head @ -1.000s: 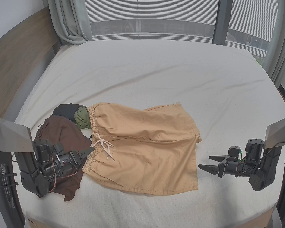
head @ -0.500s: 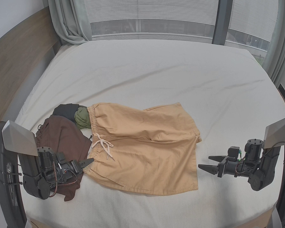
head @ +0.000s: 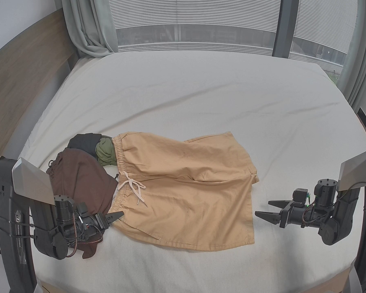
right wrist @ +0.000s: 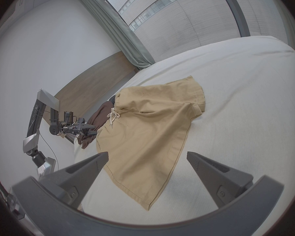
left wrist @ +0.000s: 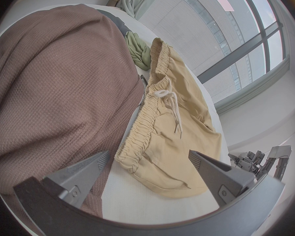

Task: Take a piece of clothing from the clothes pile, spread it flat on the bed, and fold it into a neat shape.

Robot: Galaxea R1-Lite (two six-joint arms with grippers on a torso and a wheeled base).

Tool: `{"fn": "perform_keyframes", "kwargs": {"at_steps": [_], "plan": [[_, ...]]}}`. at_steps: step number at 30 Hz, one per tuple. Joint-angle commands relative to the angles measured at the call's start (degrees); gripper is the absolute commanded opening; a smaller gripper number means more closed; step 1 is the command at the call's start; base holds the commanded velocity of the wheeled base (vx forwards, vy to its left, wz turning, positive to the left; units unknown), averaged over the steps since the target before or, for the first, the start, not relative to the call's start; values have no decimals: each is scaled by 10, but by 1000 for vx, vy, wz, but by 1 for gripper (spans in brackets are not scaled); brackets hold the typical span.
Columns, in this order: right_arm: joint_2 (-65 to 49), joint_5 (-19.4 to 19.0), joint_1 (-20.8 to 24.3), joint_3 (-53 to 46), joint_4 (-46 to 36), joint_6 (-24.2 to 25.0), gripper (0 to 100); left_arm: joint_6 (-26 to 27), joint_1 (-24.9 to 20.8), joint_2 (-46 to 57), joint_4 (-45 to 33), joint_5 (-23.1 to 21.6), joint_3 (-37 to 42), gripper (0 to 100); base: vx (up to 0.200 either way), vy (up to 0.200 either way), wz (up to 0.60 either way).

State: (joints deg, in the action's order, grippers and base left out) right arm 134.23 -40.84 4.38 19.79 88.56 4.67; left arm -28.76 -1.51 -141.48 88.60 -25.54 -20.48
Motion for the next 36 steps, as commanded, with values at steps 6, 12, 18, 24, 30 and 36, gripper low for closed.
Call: {"fn": "perform_keyframes", "kwargs": {"at_steps": [6,12,18,24,30,36], "plan": [[3,0,0,0,0,0,100,-3,-2,-8,0,0,-12,100,0,0,0],[3,0,0,-1,0,0,100,-3,-2,-15,1,1,-21,0,0,0,0],[18,-1,-2,-6,0,-5,100,-3,-2,-15,1,1,-22,0,0,0,0],[27,-3,2,-33,-1,-26,100,-3,-2,-15,1,0,-22,0,0,0,0],[33,-4,4,-69,-1,-22,100,-2,-2,-15,1,0,-22,0,0,0,0],[54,-21,4,-95,-1,-26,100,-2,-2,-15,2,0,-23,0,0,0,0]]}}
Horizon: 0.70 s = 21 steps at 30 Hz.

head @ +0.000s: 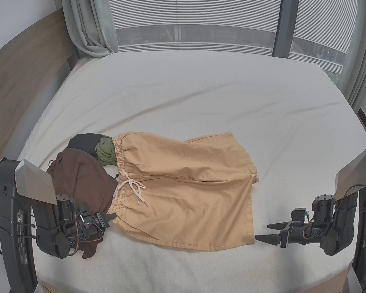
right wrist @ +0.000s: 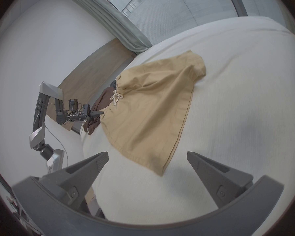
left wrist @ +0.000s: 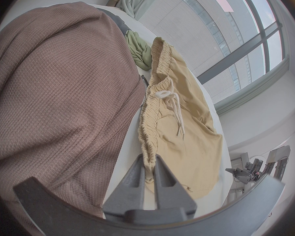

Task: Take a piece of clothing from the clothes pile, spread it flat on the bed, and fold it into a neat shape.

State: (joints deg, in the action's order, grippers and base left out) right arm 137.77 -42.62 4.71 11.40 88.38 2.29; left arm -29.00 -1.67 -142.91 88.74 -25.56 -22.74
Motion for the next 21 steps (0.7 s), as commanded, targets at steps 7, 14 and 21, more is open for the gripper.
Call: {"fn": "perform_keyframes", "kwargs": {"at_steps": [7,14,21], "plan": [[73,2,7,11,1,-4,100,0,0,-1,0,0,0,0,0,0,0],[106,43,46,51,0,5,100,1,0,-2,0,0,-1,0,0,0,0],[106,51,72,61,1,39,100,1,0,-2,0,-1,-1,0,0,0,0]]}}
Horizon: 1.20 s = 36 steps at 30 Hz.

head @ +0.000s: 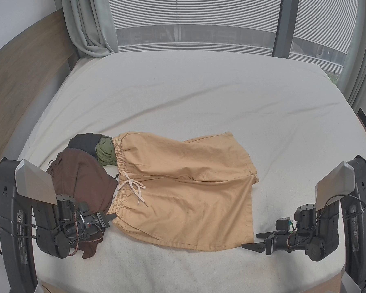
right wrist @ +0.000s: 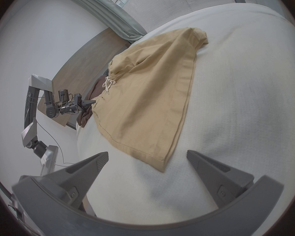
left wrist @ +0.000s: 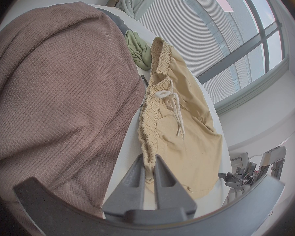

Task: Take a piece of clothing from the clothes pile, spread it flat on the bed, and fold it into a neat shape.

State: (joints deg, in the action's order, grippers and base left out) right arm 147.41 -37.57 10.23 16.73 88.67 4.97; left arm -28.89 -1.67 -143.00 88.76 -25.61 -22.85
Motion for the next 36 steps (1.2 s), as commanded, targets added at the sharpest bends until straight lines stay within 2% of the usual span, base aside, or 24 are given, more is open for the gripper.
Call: {"fn": "perform_keyframes", "kwargs": {"at_steps": [1,14,15,31,36], "plan": [[10,0,21,9,-2,15,100,0,0,-1,0,-1,0,0,0,0,0],[10,0,36,23,-2,56,100,1,0,-1,0,-1,0,0,0,0,0],[10,0,36,25,-2,56,0,1,0,-1,0,-1,0,0,0,0,0],[11,2,28,25,-1,54,0,2,0,-1,0,-1,3,0,0,0,0],[-6,24,18,1,-1,53,0,1,-21,3,1,-7,12,0,0,0,0]]}}
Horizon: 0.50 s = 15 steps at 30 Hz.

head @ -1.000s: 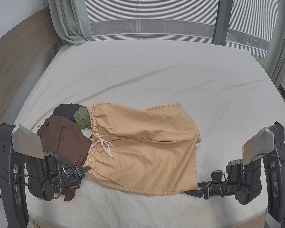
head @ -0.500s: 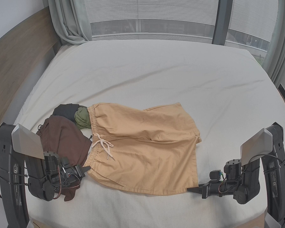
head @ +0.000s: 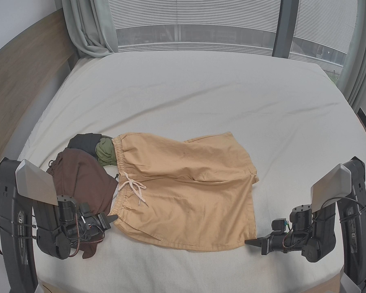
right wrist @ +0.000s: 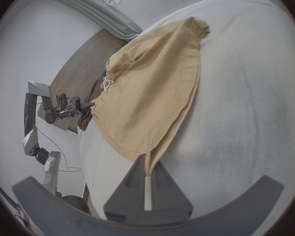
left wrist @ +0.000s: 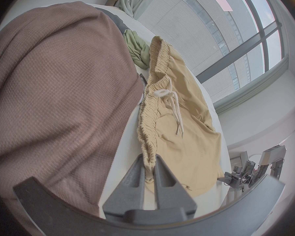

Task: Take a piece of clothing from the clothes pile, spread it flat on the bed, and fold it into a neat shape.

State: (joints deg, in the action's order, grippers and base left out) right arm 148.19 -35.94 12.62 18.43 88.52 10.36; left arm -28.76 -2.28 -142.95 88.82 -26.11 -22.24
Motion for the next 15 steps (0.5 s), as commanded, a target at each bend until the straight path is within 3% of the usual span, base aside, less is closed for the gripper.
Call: {"fn": "perform_keyframes", "kwargs": {"at_steps": [1,15], "plan": [[-29,11,-10,-25,1,-3,0,0,-23,5,0,-2,10,0,0,0,0],[-104,14,-48,-112,0,-23,0,11,-44,47,0,-3,82,0,0,0,0]]}}
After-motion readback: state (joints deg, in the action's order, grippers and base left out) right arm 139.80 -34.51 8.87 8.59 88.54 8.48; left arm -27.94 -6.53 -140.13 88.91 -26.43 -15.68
